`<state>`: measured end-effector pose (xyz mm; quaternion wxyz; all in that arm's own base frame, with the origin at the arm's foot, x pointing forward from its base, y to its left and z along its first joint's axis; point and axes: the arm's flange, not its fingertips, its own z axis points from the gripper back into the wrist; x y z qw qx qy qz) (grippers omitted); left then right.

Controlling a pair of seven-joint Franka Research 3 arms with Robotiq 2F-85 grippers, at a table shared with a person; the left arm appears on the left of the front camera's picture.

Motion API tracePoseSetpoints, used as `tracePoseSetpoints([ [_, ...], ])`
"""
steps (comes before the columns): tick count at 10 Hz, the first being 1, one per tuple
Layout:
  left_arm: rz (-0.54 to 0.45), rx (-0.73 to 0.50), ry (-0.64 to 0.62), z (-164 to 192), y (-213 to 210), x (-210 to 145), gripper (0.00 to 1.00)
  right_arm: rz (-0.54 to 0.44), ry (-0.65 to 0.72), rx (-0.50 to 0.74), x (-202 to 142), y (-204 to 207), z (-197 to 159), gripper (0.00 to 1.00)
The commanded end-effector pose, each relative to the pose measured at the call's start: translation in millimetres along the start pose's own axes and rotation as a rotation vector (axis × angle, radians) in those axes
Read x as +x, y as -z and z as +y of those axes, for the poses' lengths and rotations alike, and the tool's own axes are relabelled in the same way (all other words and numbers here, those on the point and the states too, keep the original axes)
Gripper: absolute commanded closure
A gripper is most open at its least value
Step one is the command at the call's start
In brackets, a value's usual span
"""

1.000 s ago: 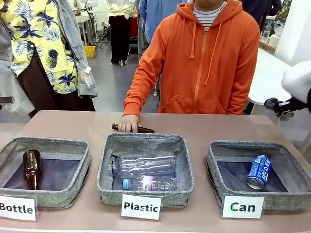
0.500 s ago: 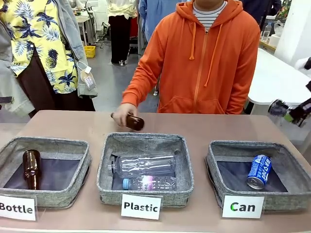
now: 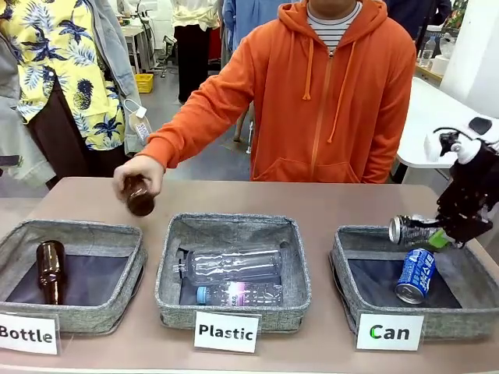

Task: Sort the can waste into the basket.
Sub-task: Pick up the can waste from the table and place it in the right Fabric basket.

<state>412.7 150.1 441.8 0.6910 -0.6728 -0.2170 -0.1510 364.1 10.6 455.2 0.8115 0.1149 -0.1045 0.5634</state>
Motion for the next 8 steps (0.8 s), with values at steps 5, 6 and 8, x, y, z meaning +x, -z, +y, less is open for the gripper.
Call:
tracePoseSetpoints([
  [5,-0.298,-0.013,0.049,-43.8,-111.6,6.4,0.0,0.044,-0.118,0.007,-6.5,-8.0,-20.7,0.0],
  [6,-0.31,0.001,0.028,-42.0,-122.9,2.2,0.0,0.03,-0.119,0.011,-6.2,-7.6,-21.6,0.0],
  [8,-0.31,0.023,0.015,-38.8,-123.3,0.3,0.0,0.005,-0.097,-0.001,-8.9,-9.3,-21.1,0.0],
])
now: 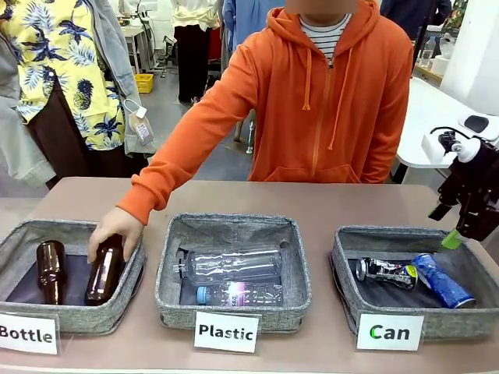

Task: Sort the can waste into the basket.
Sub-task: Pick up the can waste from the table and place it in the right Fabric basket.

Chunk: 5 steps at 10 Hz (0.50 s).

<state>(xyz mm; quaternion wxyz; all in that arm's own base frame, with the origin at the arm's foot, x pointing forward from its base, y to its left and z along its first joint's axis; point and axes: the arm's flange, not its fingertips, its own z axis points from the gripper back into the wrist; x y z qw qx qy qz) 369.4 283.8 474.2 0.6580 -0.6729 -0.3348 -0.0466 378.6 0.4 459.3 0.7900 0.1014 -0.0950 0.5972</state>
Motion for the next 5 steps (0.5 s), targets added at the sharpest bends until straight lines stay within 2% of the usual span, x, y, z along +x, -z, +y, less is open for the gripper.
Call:
tracePoseSetpoints([
  [1,0.012,-0.021,-0.012,3.8,21.5,8.5,0.0,-0.044,-0.003,-0.007,-8.3,-3.8,-4.2,0.0],
  [4,0.056,-0.013,-0.025,7.3,35.8,3.3,0.0,-0.088,0.06,0.002,-14.3,-4.6,-4.7,0.0],
  [5,0.099,0.005,-0.04,8.8,47.1,-1.1,0.0,-0.121,0.117,0.042,-15.3,-8.2,-5.4,0.0],
])
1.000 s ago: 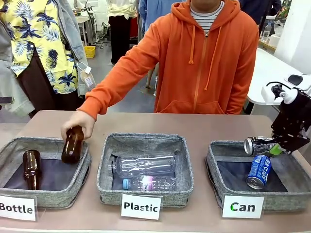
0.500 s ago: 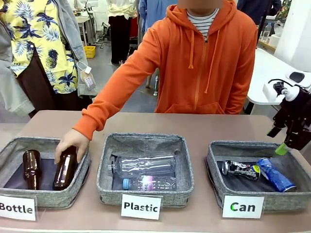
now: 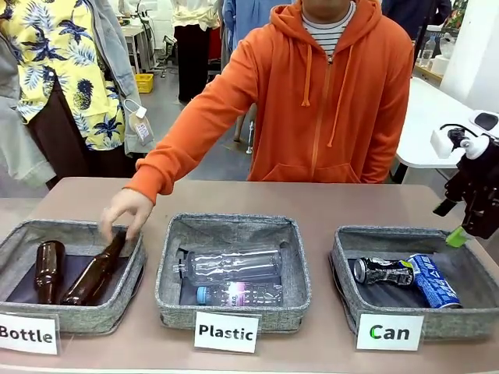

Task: Sort the can waste into the basket.
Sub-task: Pick up the can waste from the table and place it in the right Fabric basket.

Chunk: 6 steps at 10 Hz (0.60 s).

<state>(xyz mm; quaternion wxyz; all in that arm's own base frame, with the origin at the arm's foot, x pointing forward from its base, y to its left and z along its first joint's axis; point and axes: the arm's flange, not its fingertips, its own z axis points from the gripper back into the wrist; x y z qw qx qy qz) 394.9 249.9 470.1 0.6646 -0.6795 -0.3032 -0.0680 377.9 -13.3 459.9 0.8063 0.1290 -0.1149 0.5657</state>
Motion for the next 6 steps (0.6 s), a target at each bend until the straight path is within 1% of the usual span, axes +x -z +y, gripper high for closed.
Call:
tracePoseSetpoints([
  [1,0.121,0.057,-0.038,-1.2,31.2,-15.6,0.0,-0.166,0.155,0.083,-4.4,-13.8,-3.7,0.0],
  [2,0.263,0.091,-0.058,4.2,65.0,-33.7,0.0,-0.365,0.301,0.123,-5.9,-26.8,-7.0,0.0],
  [3,0.451,0.148,-0.069,13.5,109.5,-60.1,0.0,-0.638,0.531,0.234,-5.3,-41.3,-13.1,0.0],
  [4,0.593,0.185,-0.08,21.3,143.8,-81.3,0.0,-0.785,0.707,0.326,-7.3,-50.3,-19.4,0.0],
  [5,0.66,0.244,-0.065,27.2,168.8,-95.3,0.0,-0.844,0.81,0.455,-9.5,-54.4,-23.2,0.0],
  [6,0.698,0.29,-0.055,32.0,186.9,-106.4,0.0,-0.801,0.928,0.558,-11.4,-52.0,-27.4,0.0],
])
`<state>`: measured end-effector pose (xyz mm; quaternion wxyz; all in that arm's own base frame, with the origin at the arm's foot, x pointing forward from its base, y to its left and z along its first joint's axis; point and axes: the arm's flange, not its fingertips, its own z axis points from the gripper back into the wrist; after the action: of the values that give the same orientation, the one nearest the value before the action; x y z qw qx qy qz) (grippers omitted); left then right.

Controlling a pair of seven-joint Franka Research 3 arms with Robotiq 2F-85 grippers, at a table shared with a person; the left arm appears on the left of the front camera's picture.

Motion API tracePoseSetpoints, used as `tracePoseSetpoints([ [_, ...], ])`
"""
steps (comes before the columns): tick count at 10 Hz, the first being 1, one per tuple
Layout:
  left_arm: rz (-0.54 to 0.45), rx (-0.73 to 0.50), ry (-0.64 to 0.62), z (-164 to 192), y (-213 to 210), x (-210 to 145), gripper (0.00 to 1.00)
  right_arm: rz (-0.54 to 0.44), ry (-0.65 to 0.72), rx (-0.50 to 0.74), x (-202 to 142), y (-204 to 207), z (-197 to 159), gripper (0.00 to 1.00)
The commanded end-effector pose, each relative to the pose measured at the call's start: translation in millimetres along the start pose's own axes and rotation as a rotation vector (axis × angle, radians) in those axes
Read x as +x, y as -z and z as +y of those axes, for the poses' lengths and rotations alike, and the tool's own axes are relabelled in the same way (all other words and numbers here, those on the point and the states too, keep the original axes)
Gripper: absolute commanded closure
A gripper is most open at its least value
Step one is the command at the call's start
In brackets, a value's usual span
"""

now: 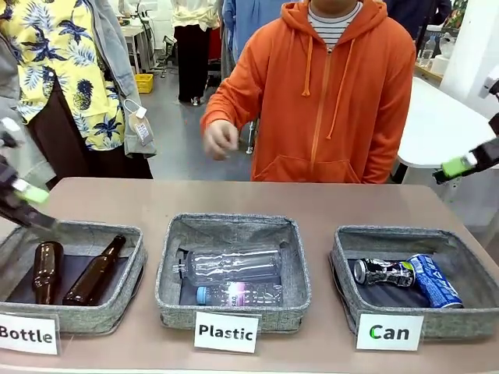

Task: Sort the can waste into the basket.
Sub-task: Pick up the can waste from the table and place it in the right Fabric basket.

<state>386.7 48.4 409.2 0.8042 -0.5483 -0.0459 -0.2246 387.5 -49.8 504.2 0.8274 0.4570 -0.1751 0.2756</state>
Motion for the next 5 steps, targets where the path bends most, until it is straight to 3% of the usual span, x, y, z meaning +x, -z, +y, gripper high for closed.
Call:
tracePoseSetpoints([
  [1,0.045,0.089,0.004,-1.6,20.7,1.2,0.0,-0.209,0.387,0.231,5.9,1.3,-9.9,0.0],
  [3,-0.1,0.058,-0.005,0.1,22.7,7.7,0.0,-0.095,0.513,0.355,5.7,3.4,-23.5,0.0],
  [4,-0.159,0.035,-0.003,-0.8,16.1,10.1,0.0,-0.07,0.254,0.2,-4.7,5.0,-13.8,0.0],
  [5,0.006,0.073,0.01,3.4,30.7,9.5,0.0,-0.07,0.254,0.2,-4.7,5.0,-13.8,0.0],
])
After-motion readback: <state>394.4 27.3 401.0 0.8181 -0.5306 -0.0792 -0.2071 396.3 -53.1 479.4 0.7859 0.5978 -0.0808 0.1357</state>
